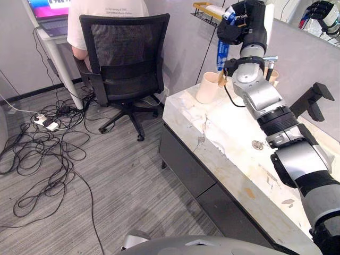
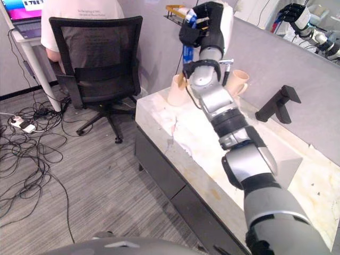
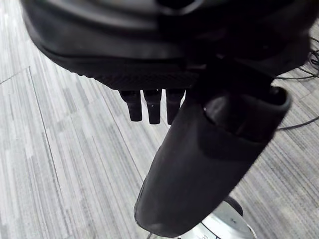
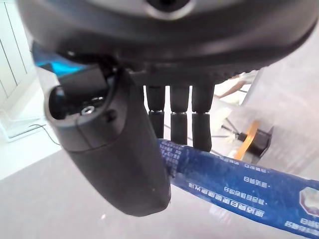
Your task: Organize the bathroom.
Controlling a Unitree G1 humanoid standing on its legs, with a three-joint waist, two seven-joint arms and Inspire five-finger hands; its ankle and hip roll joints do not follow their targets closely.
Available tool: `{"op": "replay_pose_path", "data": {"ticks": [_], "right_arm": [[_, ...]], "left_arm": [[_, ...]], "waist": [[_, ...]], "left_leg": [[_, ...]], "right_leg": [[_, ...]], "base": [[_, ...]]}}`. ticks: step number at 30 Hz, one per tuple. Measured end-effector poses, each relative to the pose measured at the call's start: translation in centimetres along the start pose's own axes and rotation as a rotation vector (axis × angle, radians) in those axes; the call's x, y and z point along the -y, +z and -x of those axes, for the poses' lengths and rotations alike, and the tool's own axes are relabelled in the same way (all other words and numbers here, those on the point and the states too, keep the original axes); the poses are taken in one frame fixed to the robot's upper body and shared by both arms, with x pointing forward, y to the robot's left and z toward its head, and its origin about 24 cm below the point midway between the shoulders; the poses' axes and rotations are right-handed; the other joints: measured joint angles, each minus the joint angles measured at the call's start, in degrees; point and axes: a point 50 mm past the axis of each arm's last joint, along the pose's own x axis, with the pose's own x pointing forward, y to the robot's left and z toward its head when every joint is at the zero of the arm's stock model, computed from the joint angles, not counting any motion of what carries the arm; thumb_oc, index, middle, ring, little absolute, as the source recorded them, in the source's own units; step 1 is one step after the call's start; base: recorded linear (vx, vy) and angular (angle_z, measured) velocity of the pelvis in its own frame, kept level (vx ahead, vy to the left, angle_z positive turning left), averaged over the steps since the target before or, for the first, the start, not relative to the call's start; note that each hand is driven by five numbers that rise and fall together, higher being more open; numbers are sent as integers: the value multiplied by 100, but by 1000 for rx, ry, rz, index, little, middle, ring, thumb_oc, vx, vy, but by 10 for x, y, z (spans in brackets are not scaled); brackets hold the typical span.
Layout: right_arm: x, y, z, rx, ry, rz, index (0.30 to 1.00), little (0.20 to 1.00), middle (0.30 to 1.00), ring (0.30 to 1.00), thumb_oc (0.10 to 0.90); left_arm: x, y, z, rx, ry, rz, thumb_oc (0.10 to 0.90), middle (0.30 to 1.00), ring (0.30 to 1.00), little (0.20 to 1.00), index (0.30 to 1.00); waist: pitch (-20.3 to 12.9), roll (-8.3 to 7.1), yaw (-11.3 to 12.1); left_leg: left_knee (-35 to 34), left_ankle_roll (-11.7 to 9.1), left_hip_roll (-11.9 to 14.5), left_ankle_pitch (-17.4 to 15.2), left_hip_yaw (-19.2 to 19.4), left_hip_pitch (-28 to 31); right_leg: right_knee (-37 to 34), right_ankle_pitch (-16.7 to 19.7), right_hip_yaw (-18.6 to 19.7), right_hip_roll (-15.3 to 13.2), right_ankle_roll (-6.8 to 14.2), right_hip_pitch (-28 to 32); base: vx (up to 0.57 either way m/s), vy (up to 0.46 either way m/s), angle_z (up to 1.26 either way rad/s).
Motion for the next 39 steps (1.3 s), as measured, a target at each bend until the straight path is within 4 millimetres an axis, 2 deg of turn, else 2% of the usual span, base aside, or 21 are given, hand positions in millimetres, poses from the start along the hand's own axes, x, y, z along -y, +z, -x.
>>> {"op": "replay_pose_path", "data": {"ticks": [3,10,18,25,28,34,39], "right_arm": [[0,4,-1,20,-3,-15,300,300,300,300,400],[2,6,-2,18,-42,-21,300,300,300,300,400],[5,-7,-4,-45,-85,-6,300,300,300,300,400],[7,-10,-5,-54,-108,2,300,300,300,300,400],[10,-16,-6,-83,-138,17,300,300,300,300,400],[9,-17,-6,-94,-144,-11,300,300,300,300,400],[9,-16,-6,-88,-152,-16,300,300,300,300,400]], "left_arm": [[-6,5,0,20,22,3,800,900,900,900,900],[-11,5,-1,27,58,4,800,900,900,900,900],[-12,2,-1,9,66,31,800,900,900,900,900],[-12,4,-1,14,67,32,800,900,900,900,900],[-12,7,-1,20,68,34,800,900,900,900,900],[-14,2,-1,-3,74,37,800,900,900,900,900],[-15,12,0,9,74,48,800,900,900,900,900]], "waist": [[9,13,85],[9,43,73],[5,125,113],[0,128,127],[2,133,225],[5,139,259],[1,145,251]], "left_leg": [[3,0,-7,0,-3,-9],[22,-3,-5,2,-70,-77],[41,-20,4,12,-107,-110],[88,-33,5,18,-188,-188],[101,-58,23,22,-259,-233],[95,-62,34,23,-266,-240],[96,-69,35,28,-292,-263]], "right_leg": [[0,2,-2,-7,-2,1],[0,-2,-77,-7,-8,-16],[-1,-5,-105,5,-14,-17],[0,-11,-176,12,-23,-19],[0,-26,-250,36,-47,-22],[0,-27,-260,36,-53,-23],[0,-28,-297,37,-54,-22]], "base": [[0,0,0],[21,-19,4],[30,-39,2],[28,-41,7],[46,-48,10],[44,-16,1],[60,-26,3]]}}
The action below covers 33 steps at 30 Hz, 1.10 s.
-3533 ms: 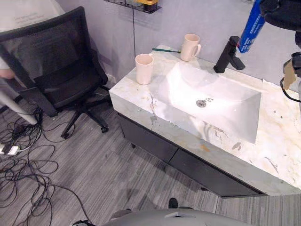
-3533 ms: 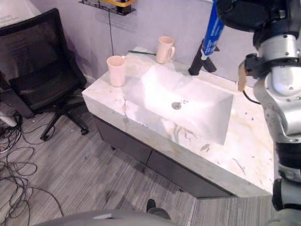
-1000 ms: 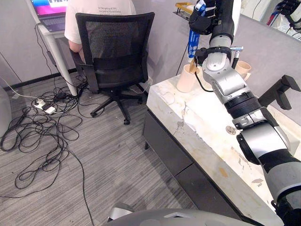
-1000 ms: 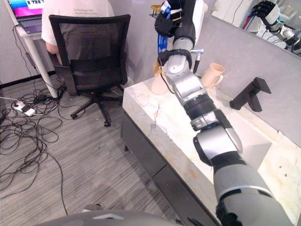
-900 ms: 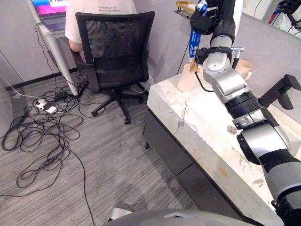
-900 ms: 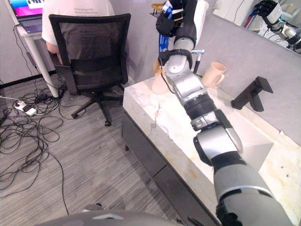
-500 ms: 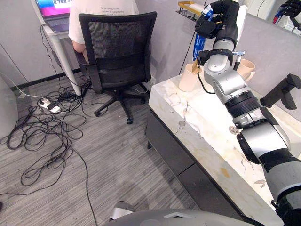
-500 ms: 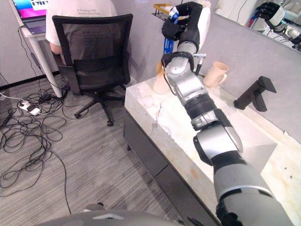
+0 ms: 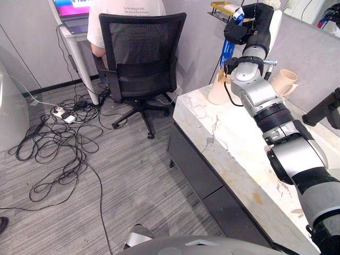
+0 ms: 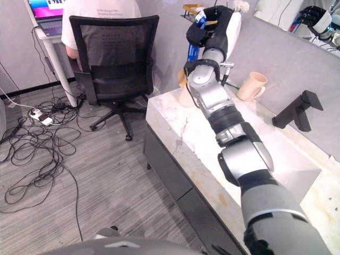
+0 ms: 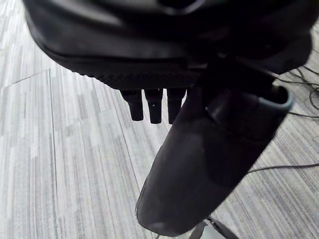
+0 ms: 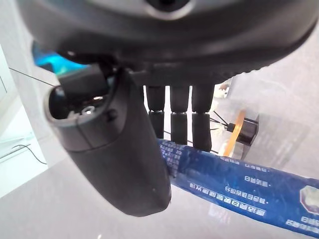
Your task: Organize the bathroom.
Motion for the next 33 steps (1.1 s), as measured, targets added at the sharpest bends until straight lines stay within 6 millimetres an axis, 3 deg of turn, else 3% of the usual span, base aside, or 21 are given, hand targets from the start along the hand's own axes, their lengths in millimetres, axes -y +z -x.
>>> {"op": "replay_pose_path", "data": {"ticks": [12,23,29,33], "right_arm": [[1,0,0,-1,-18,1,300,300,300,300,400],[4,-9,-3,-32,-65,46,300,300,300,300,400],[6,-7,-5,-29,-101,46,300,300,300,300,400],[5,-8,-5,-52,-102,22,300,300,300,300,400]], "left_arm": [[-7,3,-1,-9,17,-1,800,900,900,900,900],[-23,19,-1,17,52,-3,800,900,900,900,900],[-36,30,-1,33,57,-2,800,900,900,900,900],[-36,26,-2,24,47,-5,800,900,900,900,900]], "waist": [[-6,-1,2],[-9,-2,10],[-2,8,64],[3,17,53]], "left_leg": [[-3,-76,123,34,-27,-44],[10,-318,408,153,5,-228],[119,-434,591,297,335,-490],[175,-422,626,330,464,-569]], "right_leg": [[1,-34,-79,127,-71,0],[1,-113,-337,455,-268,-9],[2,-178,-553,635,-422,-67],[3,-196,-607,670,-448,-72]], "base": [[51,-65,3],[32,-97,12],[-13,-60,15],[-1,17,10]]}}
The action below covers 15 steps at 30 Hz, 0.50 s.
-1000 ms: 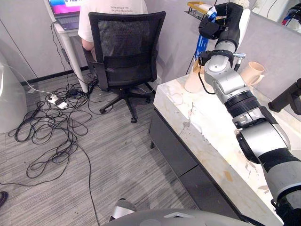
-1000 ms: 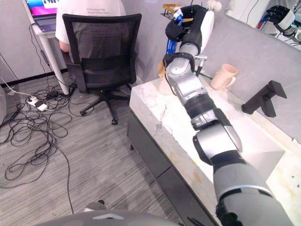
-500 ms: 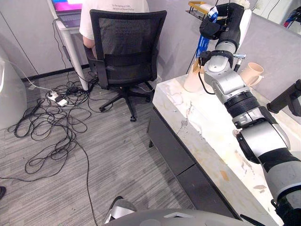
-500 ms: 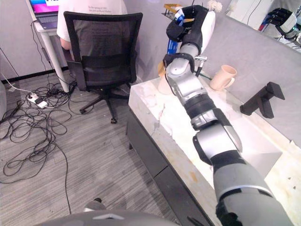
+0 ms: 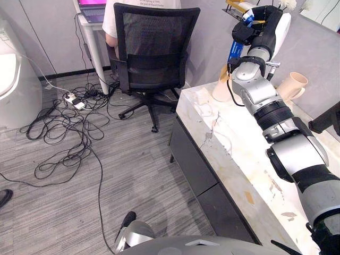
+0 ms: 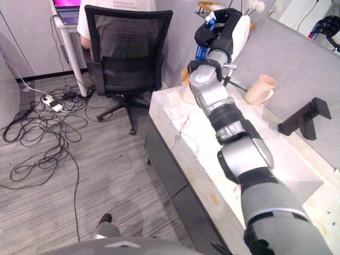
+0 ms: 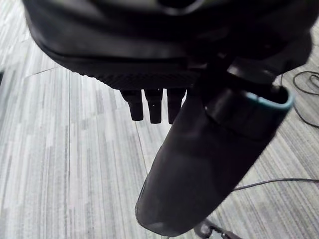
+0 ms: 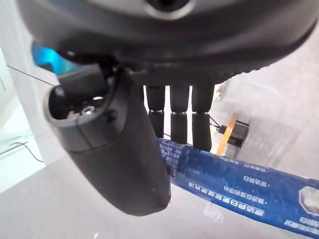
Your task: Organize the bathroom.
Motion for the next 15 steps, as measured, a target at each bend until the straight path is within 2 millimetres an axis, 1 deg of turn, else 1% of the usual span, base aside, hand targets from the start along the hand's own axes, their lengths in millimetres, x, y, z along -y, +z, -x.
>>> {"op": "replay_pose_path", "data": {"ticks": [1,4,6,7,9,10,11,12,13,14,15], "right_arm": [[0,0,0,0,1,-1,300,300,300,300,400],[0,0,0,1,0,-3,300,300,300,300,400],[0,0,0,1,0,-3,300,300,300,300,400],[0,0,0,1,0,-3,300,300,300,300,400],[0,1,0,2,-4,-4,300,300,300,300,400],[0,2,0,5,-5,-5,300,300,300,300,400],[1,3,-1,16,-14,-12,300,300,300,300,400],[3,5,-3,21,-21,-13,300,300,300,300,400],[5,6,-4,23,-26,-17,300,300,300,300,400],[5,7,-4,23,-25,-19,300,300,300,300,400],[5,8,-5,23,-25,-27,300,300,300,300,400]], "left_arm": [[1,3,0,8,-9,6,800,900,900,900,900],[1,0,0,-8,-18,14,800,900,900,900,900],[3,6,1,2,-34,18,800,900,900,900,900],[3,6,1,2,-34,18,800,900,900,900,900],[5,15,2,24,-42,15,800,900,900,900,900],[6,20,3,40,-47,17,800,900,900,900,900],[7,26,4,57,-53,14,800,900,900,900,900],[8,32,6,69,-55,18,800,900,900,900,900],[10,36,7,80,-57,14,800,900,900,900,900],[13,34,7,76,-59,-9,800,900,900,900,900],[15,30,6,69,-54,-19,800,900,900,900,900]], "waist": [[6,-9,-17],[16,-9,-46],[33,4,-39],[33,4,-39],[83,25,-28],[132,24,2],[184,22,48],[228,11,99],[322,19,102],[366,110,92],[403,153,97]], "left_leg": [[50,0,-5,-2,14,5],[79,4,-13,-6,68,-25],[57,10,-33,-4,66,-24],[57,10,-33,-4,66,-24],[24,37,-66,19,66,-24],[123,36,-99,9,65,-81],[393,0,-164,-53,55,-241],[698,-16,-215,-109,57,-436],[949,1,-275,-165,178,-581],[965,135,-267,-241,438,-573],[850,274,-305,-263,513,-458]], "right_leg": [[0,2,9,-1,-4,-6],[1,30,30,-14,-33,-16],[-1,47,33,-39,-33,-20],[-1,47,33,-39,-33,-20],[-1,55,31,-72,-17,-38],[-2,55,36,-96,-16,-58],[-1,34,41,-127,2,-101],[-2,22,57,-159,-29,-128],[-4,49,31,-216,-30,-96],[-4,43,-3,-235,-29,-36],[-2,32,-11,-283,2,4]], "base": [[-3,43,-1],[-5,98,-4],[-5,104,-1],[-7,85,1],[-5,115,1],[14,106,2],[37,107,5],[68,147,13],[79,161,18],[55,168,18],[-5,129,8]]}}
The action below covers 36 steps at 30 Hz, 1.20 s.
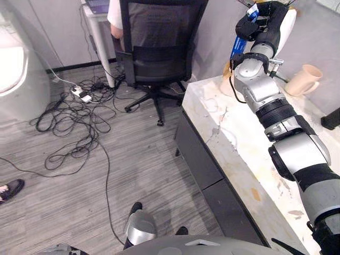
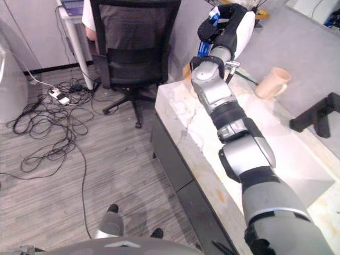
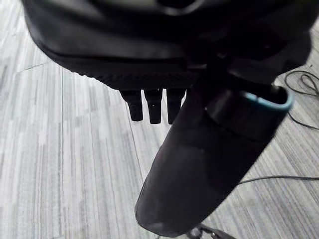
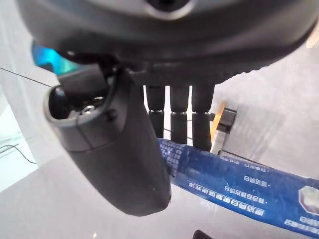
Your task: Organize the bathroom.
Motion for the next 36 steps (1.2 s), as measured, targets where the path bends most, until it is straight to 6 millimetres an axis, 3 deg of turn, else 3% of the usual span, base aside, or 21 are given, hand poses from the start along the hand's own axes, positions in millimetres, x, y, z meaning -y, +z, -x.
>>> {"op": "replay_pose_path", "data": {"ticks": [4,10,12,14,15,16,17,18,20,22,23,24,25,27,30,36], "right_arm": [[2,7,-3,10,-9,-24,300,300,300,300,400],[2,17,-4,28,10,-60,300,300,300,300,400],[-7,15,3,19,51,-65,300,300,300,300,400],[-6,13,2,15,51,-55,300,300,300,300,400],[-7,17,4,28,59,-62,300,300,300,300,400],[-13,18,10,29,76,-88,300,300,300,300,400],[-14,13,19,34,101,-94,300,300,300,300,400],[-24,1,32,-3,143,-104,300,300,300,300,400],[-27,0,35,-3,162,-98,300,300,300,300,400],[-25,4,31,15,164,-102,300,300,300,300,400],[-26,11,28,26,163,-105,300,300,300,300,400],[-25,18,22,34,160,-115,300,300,300,300,400],[-21,21,17,51,147,-112,300,300,300,300,400],[-8,19,7,72,119,-70,300,300,300,300,400],[5,17,-3,69,85,-59,300,300,300,300,400],[4,20,-3,71,92,-63,300,300,300,300,400]], "left_arm": [[12,-8,1,-13,0,-45,800,900,900,900,900],[19,7,3,45,-6,-51,800,900,900,900,900],[30,-9,4,13,-10,-55,800,900,900,900,900],[47,-17,6,-25,-52,-29,800,900,900,900,900],[57,-20,9,-37,-73,-29,800,900,900,900,900],[61,-23,10,-43,-82,-22,800,900,900,900,900],[56,-28,8,-62,-65,-5,800,900,900,900,900],[28,-33,2,-87,1,41,800,900,900,900,900],[3,-17,0,-56,64,46,800,900,900,900,900],[-14,6,1,-12,107,10,800,900,900,900,900],[-22,18,2,11,124,2,800,900,900,900,900],[-22,29,4,43,117,6,800,900,900,900,900],[-12,39,6,61,84,3,800,900,900,900,900],[8,41,8,61,28,-5,800,900,900,900,900],[25,13,7,-44,-20,-25,800,900,900,900,900],[20,-16,3,-127,-7,-42,800,900,900,900,900]], "waist": [[21,33,-3],[116,30,-35],[143,49,0],[213,173,-124],[327,310,-211],[375,342,-311],[380,253,-564],[368,99,-695],[285,2,-722],[208,-117,-652],[101,-292,-636],[71,-298,-627],[78,-142,-674],[5,-2,-672],[-57,25,-720],[-264,-33,-692]], "left_leg": [[-354,168,-292,223,113,142],[-306,245,-420,201,122,33],[-194,375,-450,75,168,171],[-84,536,-507,-90,265,309],[33,641,-508,-259,157,412],[-44,584,-504,-250,277,529],[-31,590,-604,-259,370,580],[-84,667,-637,-273,555,751],[-114,613,-475,-294,646,773],[-100,494,-381,-242,645,700],[-88,451,-416,-223,601,590],[-79,403,-430,-196,556,481],[-35,393,-333,-164,403,411],[-65,364,-274,-156,284,434],[-427,291,-269,-97,303,814],[-465,294,-346,-94,292,789]], "right_leg": [[1,123,4,-270,164,-54],[3,180,99,-391,255,-275],[158,166,358,-462,279,-255],[723,29,394,-581,403,-368],[1913,-201,601,-803,610,-940],[2930,-294,731,-980,780,-1459],[3112,-434,836,-1142,830,-1676],[2553,-423,990,-1143,756,-1650],[2851,-747,924,-876,307,-1642],[2889,-837,871,-621,219,-1502],[2600,-675,828,-578,277,-1310],[1973,-716,821,-481,143,-1095],[1609,-439,741,-335,199,-917],[1297,-369,672,-266,143,-715],[842,-242,660,-196,134,-292],[517,-114,663,-187,159,-183]], "base": [[-109,93,2],[4,98,-7],[80,133,-64],[139,24,-51],[115,-146,-48],[96,-161,-43],[66,-201,-37],[43,-182,-20],[-2,-152,-29],[-26,-56,-16],[-5,-23,-6],[13,4,14],[30,12,19],[69,30,20],[72,49,4],[15,13,3]]}}
